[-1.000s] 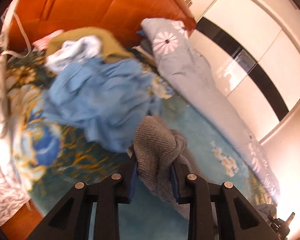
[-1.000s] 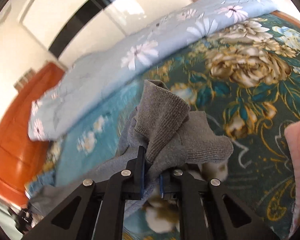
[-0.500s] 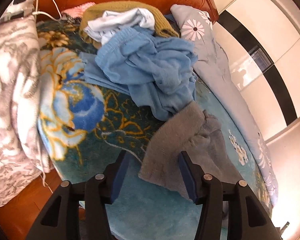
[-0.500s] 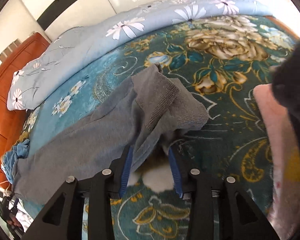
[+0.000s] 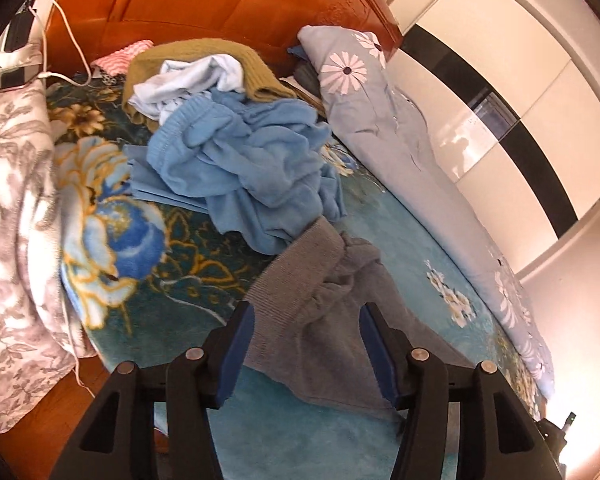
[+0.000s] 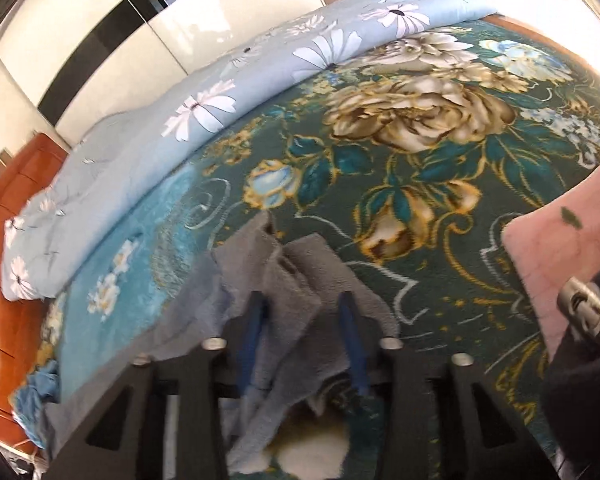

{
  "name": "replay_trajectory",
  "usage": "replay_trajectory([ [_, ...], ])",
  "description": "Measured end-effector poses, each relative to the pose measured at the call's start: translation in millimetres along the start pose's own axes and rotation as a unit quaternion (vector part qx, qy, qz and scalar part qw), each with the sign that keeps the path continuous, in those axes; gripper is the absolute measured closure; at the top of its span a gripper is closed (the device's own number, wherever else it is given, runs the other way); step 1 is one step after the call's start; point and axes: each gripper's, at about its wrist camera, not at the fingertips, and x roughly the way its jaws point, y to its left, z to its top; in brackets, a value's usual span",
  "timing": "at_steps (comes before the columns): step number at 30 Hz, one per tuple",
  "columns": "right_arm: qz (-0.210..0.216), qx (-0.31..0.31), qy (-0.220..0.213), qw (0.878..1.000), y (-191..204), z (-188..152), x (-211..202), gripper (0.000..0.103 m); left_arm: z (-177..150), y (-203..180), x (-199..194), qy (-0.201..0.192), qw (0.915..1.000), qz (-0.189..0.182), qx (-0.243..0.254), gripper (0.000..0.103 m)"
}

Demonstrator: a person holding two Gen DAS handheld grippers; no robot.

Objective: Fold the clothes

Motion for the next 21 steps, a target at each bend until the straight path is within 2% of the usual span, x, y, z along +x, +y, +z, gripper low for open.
replay_trajectory([
  [1, 0.003, -0.019, -0.005, 1.0, 8, 1, -4, 0.079, 0, -8, 5, 0.005, 0.9999, -0.008, 0.006, 0.044],
  [3, 0.013, -0.06, -0.011, 0.998, 27, 4, -13, 0.097, 0, -23, 14, 0.014, 0.9995, -0.023, 0.017, 0.044],
  [7, -0.017, -0.125, -0.051, 0.991, 53, 10, -39, 0.098, -7, -45, 28, 0.032, 0.9974, -0.059, 0.027, 0.044],
  [10, -0.045, -0.147, -0.069, 0.986, 50, 12, -52, 0.098, -13, -48, 30, 0.041, 0.9969, -0.056, 0.037, 0.044],
  [15, -0.124, -0.127, -0.023, 0.984, 13, 5, -16, 0.098, -17, -36, 33, 0.049, 0.9974, -0.046, 0.024, 0.044],
  [19, -0.154, -0.137, 0.007, 0.978, 7, -4, 12, 0.098, -16, -34, 33, 0.053, 0.9973, -0.044, 0.025, 0.044],
  [21, -0.154, -0.136, 0.009, 0.979, 7, -4, 13, 0.098, -16, -34, 31, 0.053, 0.9972, -0.044, 0.029, 0.044],
])
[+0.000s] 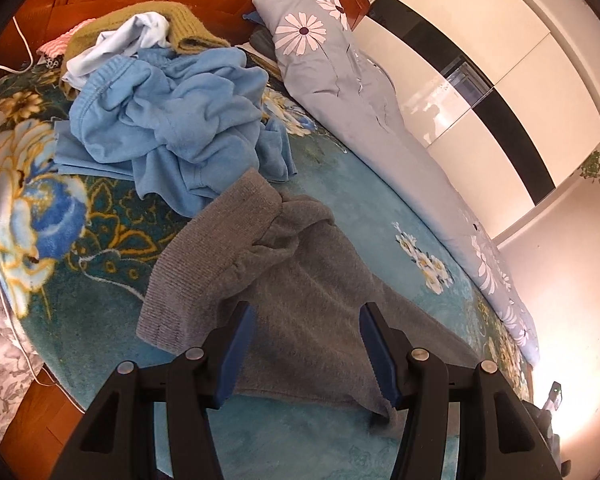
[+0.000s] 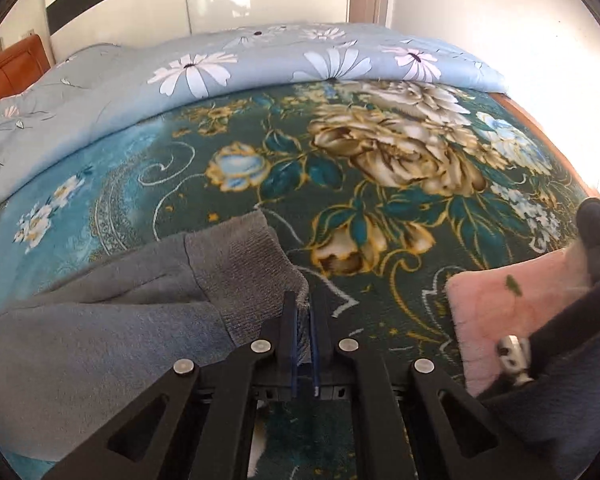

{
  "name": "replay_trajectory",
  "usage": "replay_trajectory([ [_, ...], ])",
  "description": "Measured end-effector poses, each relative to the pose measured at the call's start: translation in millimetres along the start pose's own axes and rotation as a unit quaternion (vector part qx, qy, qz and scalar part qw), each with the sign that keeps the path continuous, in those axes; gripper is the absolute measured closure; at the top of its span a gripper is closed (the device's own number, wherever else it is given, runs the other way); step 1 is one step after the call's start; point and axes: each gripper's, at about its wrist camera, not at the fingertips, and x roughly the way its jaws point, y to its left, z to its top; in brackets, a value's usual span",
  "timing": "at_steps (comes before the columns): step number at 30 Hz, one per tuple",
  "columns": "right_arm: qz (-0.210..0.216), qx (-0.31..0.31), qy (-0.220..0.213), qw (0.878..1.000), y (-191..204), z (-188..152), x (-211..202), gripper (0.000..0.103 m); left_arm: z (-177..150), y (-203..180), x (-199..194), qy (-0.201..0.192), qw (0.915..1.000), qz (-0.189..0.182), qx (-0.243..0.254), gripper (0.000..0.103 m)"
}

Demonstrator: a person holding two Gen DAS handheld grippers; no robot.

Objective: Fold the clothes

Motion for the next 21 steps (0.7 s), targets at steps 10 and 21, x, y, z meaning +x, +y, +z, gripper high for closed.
replay_trajectory([
  [10, 0.112, 0.089, 0.045, 0.989, -6, -21, -31, 0.057, -6, -2, 14, 0.017, 0.9998, -0.014, -0.004, 0.044],
  [21, 0.197, 0.231, 0.044, 0.952, -22, -27, 14, 0.058, -4, 0, 5, 0.008, 0.9999, -0.013, -0.007, 0.044],
])
